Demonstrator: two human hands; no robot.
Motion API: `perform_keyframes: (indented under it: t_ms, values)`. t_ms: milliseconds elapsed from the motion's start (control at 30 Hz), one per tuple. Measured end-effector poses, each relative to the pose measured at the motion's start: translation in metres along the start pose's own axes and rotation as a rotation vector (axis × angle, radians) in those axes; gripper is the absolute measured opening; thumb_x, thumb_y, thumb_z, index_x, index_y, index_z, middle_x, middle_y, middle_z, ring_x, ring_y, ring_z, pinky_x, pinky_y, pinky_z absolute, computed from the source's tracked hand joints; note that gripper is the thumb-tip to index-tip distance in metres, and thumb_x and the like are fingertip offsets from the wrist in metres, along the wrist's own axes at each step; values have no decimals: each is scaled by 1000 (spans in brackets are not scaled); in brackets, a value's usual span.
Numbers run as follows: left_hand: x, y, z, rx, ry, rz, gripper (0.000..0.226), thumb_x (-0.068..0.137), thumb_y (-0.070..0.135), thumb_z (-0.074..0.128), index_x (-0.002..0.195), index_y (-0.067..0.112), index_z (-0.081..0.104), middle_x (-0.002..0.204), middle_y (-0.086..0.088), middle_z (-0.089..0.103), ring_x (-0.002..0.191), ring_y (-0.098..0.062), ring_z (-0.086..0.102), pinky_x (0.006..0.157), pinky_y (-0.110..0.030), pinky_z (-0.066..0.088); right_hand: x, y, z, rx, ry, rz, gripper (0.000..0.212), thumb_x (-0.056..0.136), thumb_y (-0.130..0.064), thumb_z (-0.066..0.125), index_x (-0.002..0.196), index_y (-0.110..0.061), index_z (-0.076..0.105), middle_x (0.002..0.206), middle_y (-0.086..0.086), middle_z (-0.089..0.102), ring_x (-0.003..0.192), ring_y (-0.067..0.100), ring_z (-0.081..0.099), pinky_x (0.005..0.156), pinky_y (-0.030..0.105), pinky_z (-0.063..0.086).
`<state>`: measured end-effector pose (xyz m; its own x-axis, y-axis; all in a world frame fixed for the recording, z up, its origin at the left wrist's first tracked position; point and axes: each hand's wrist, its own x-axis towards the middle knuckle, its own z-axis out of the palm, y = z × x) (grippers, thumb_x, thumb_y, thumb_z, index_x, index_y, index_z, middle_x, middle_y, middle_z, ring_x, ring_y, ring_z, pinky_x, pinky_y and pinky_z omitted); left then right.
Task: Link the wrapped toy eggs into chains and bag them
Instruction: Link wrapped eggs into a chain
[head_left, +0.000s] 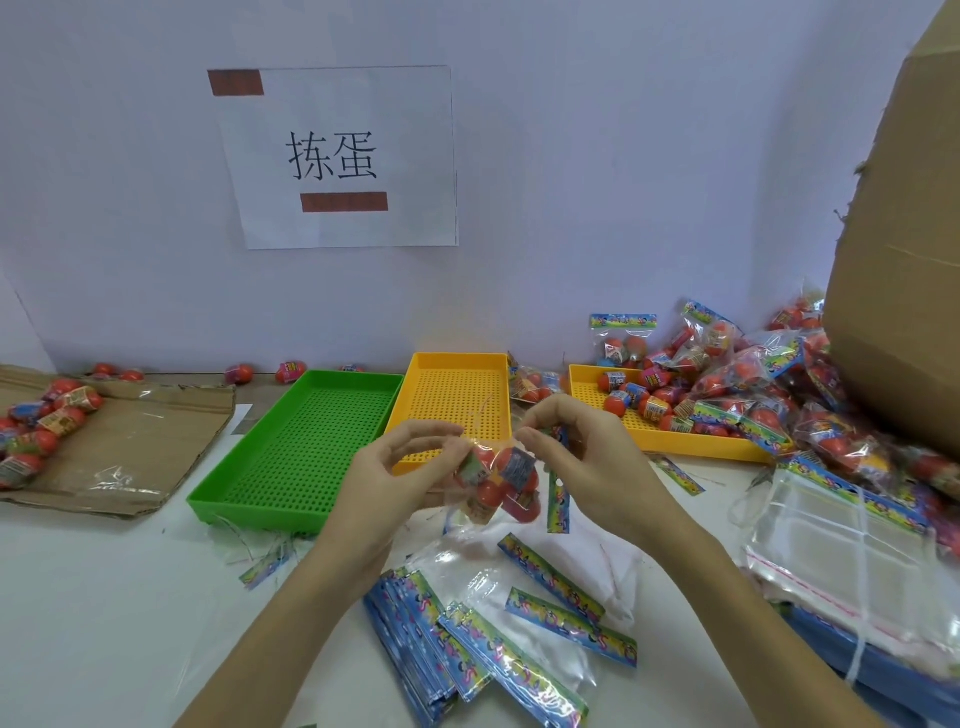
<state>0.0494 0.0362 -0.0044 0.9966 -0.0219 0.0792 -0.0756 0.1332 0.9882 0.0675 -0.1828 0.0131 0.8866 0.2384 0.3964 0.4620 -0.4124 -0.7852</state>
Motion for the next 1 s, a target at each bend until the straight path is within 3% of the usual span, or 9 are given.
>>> perform_keyframes:
  t_ms: [133,233,300,400,500,600,700,833,1000]
  values:
    - [3,-6,-3,412,23,173,30,80,58,75,91,32,85,122,8,74,118,-18,68,96,-31,57,0,2,0,-6,-5,-3,7,102,-20,61,98,-26,63,97,-8,68,89,4,64,73,20,56]
    - [4,-11,-4,1009,126,447,43,94,75,50,101,46,80,170,4,29,158,-20,17,121,-54,28,0,3,1,-25,-5,-1,5,103,-21,59,100,-24,62,98,-8,67,92,5,64,75,19,56]
    - [3,-12,-5,1132,122,614,40,97,68,47,102,46,80,174,2,16,161,-22,8,121,-64,18,0,3,3,-42,-6,-1,5,103,-22,58,101,-25,62,100,-8,68,96,6,64,78,20,57]
    - [2,-7,-3,868,97,577,25,95,58,64,92,41,82,167,6,36,156,-15,26,119,-58,26,0,3,3,-12,10,-8,6,103,-22,58,100,-24,63,98,-11,68,96,3,65,75,18,57]
    - [-1,-2,3,539,118,357,12,83,45,78,89,36,83,133,17,66,131,-2,55,113,-52,43,0,0,1,32,20,-17,6,102,-21,59,99,-22,64,95,-12,67,94,0,64,72,15,54]
    - [-2,2,3,191,85,145,19,74,34,86,87,20,85,102,1,80,104,-20,73,94,-42,59,0,-1,1,33,43,-7,4,100,-21,62,97,-22,66,97,-6,70,94,7,67,73,19,57]
    - [-1,4,-1,35,63,11,28,71,33,87,91,13,84,99,-7,81,97,-17,75,86,-28,53,2,-2,1,-8,102,30,2,97,-23,68,95,-23,69,95,-6,71,91,11,66,75,22,57]
    - [0,1,1,-156,16,-40,37,73,26,85,98,0,76,100,-14,78,89,-20,72,81,-26,58,1,-4,3,-8,154,34,3,96,-24,68,94,-24,69,89,-9,69,83,4,62,73,16,52]
    - [-2,2,4,-86,-26,10,35,73,35,86,94,8,82,102,-13,78,82,-18,73,79,-27,61,1,-3,1,24,154,28,3,97,-21,68,96,-20,71,89,-8,70,84,5,64,75,17,53]
